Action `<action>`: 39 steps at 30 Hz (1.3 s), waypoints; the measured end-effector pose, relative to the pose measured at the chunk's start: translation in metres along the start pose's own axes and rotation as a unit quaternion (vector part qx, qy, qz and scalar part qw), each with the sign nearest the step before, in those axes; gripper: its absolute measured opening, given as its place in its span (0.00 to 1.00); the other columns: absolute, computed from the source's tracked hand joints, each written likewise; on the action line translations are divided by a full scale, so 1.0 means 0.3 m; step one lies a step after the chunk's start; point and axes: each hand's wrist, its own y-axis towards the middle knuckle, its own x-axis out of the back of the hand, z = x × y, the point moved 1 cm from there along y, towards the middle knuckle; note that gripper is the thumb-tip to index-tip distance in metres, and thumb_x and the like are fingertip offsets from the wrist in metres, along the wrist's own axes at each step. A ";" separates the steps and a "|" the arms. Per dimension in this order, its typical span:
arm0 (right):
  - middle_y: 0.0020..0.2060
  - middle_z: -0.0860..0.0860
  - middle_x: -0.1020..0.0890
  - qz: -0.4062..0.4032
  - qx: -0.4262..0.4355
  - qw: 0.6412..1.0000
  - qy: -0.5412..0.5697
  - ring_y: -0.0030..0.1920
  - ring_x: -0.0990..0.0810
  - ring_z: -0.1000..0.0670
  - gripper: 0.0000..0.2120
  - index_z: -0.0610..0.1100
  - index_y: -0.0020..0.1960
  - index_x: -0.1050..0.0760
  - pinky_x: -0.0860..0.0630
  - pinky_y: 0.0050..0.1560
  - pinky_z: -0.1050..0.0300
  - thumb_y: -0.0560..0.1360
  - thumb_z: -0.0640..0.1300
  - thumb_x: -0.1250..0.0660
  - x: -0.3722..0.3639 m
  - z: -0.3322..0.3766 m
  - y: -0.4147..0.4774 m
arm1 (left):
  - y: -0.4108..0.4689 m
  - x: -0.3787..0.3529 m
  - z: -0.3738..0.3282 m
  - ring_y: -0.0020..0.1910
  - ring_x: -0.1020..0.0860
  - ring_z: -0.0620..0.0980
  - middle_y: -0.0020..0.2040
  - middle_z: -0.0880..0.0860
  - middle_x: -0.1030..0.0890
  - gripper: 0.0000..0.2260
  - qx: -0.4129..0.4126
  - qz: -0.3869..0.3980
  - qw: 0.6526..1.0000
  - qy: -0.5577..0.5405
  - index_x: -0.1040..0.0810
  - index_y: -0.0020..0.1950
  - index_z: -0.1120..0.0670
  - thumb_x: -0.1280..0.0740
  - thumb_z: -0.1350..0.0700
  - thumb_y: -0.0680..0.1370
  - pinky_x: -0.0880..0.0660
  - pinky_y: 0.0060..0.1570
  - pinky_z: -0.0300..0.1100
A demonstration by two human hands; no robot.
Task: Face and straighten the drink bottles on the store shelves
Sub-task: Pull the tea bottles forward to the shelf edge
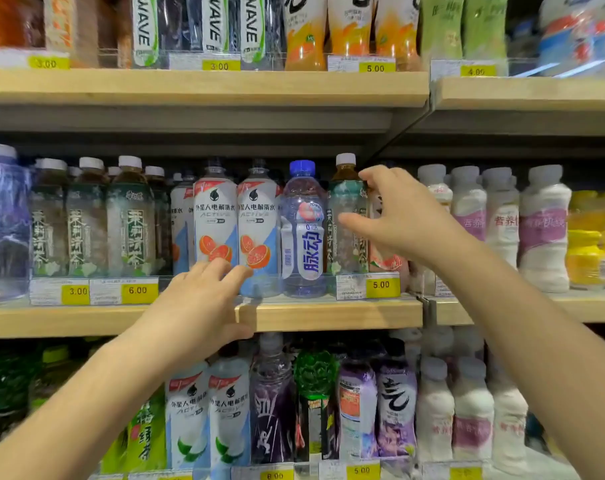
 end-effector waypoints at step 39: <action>0.53 0.54 0.26 0.034 -0.007 0.998 0.047 0.42 0.27 0.58 0.40 0.49 0.72 0.34 0.32 0.33 0.62 0.69 0.66 0.24 0.013 0.013 0.158 | 0.002 -0.042 0.012 0.65 0.34 0.48 0.65 0.43 0.32 0.36 0.005 -0.039 0.998 -0.058 0.42 0.75 0.43 0.29 0.36 0.72 0.29 0.62 0.46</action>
